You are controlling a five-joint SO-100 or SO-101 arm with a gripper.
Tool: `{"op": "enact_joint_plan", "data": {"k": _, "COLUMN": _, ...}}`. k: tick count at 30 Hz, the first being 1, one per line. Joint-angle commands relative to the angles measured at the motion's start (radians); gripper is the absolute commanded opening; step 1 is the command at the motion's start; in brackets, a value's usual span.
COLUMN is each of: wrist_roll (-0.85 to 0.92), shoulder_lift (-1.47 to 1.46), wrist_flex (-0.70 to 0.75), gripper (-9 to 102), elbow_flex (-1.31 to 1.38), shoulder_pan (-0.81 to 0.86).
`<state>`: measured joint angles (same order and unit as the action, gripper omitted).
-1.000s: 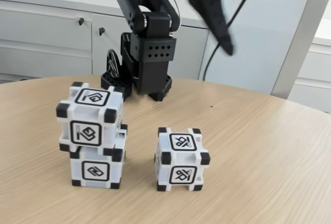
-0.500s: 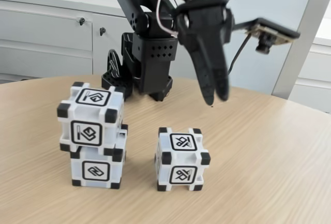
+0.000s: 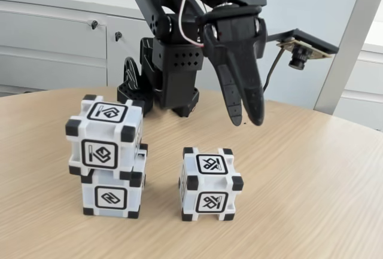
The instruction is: Stack cubes from left to right.
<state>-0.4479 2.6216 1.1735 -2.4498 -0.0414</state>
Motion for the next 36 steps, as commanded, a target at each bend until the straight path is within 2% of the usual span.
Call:
{"op": "enact_joint_plan", "data": {"k": 1, "wrist_roll": -0.015, "shoulder_lift": -0.006, "wrist_flex": 0.003, "gripper": 40, "elbow_flex": 0.026, "shoulder_pan": 0.008}}
{"op": "enact_joint_plan", "data": {"k": 7, "wrist_roll": -0.008, "shoulder_lift": -0.137, "wrist_flex": 0.003, "gripper": 40, "elbow_flex": 0.046, "shoulder_pan": -0.009}}
{"op": "enact_joint_plan", "data": {"k": 14, "wrist_roll": -0.032, "shoulder_lift": -0.474, "wrist_flex": 0.018, "gripper": 38, "elbow_flex": 0.279, "shoulder_pan": 0.005}}
{"op": "enact_joint_plan", "data": {"k": 19, "wrist_roll": -0.029, "shoulder_lift": -0.630, "wrist_flex": 0.178, "gripper": 38, "elbow_flex": 0.497, "shoulder_pan": 0.006}}
{"op": "enact_joint_plan", "data": {"k": 25, "wrist_roll": 0.097, "shoulder_lift": -0.761, "wrist_flex": 0.407, "gripper": 35, "elbow_flex": 0.640, "shoulder_pan": 0.008}}
{"op": "enact_joint_plan", "data": {"k": 32, "wrist_roll": 0.164, "shoulder_lift": -0.861, "wrist_flex": 0.420, "gripper": 35, "elbow_flex": 0.663, "shoulder_pan": 0.012}}
{"op": "enact_joint_plan", "data": {"k": 36, "wrist_roll": 0.210, "shoulder_lift": -0.870, "wrist_flex": 0.419, "gripper": 36, "elbow_flex": 0.664, "shoulder_pan": 0.092}}
